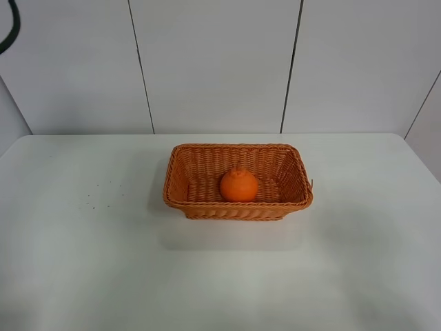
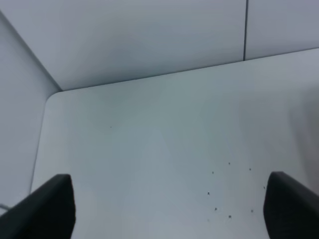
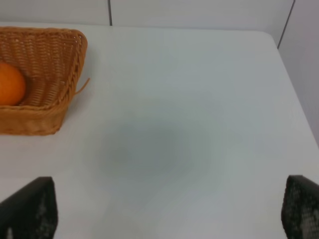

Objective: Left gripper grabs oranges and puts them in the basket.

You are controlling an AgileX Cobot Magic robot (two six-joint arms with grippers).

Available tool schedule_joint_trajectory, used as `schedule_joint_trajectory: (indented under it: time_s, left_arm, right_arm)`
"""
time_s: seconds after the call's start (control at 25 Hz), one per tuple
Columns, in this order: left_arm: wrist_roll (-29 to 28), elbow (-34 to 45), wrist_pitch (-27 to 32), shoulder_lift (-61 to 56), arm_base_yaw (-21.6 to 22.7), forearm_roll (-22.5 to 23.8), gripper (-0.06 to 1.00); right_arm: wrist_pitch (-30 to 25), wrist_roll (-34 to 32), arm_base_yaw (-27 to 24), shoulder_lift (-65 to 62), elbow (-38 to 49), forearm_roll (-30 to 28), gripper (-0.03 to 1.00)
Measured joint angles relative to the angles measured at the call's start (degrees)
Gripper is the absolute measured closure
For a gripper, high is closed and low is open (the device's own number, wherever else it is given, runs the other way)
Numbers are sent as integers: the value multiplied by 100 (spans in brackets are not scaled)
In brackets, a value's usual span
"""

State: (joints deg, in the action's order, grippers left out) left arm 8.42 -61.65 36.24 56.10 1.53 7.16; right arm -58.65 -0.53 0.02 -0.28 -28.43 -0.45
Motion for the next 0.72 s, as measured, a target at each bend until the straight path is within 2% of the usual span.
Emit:
schedule_joint_trajectory:
  time_s: [0.52,0.72]
  left_arm:
    - [-301,1642,112,-2795,0,-10,8]
    - [-343,2020,404,-3719,0,-21,9]
  right_arm:
    - [0,0,0,0,0,0,27]
    - [0,0,0,0,0,0,27]
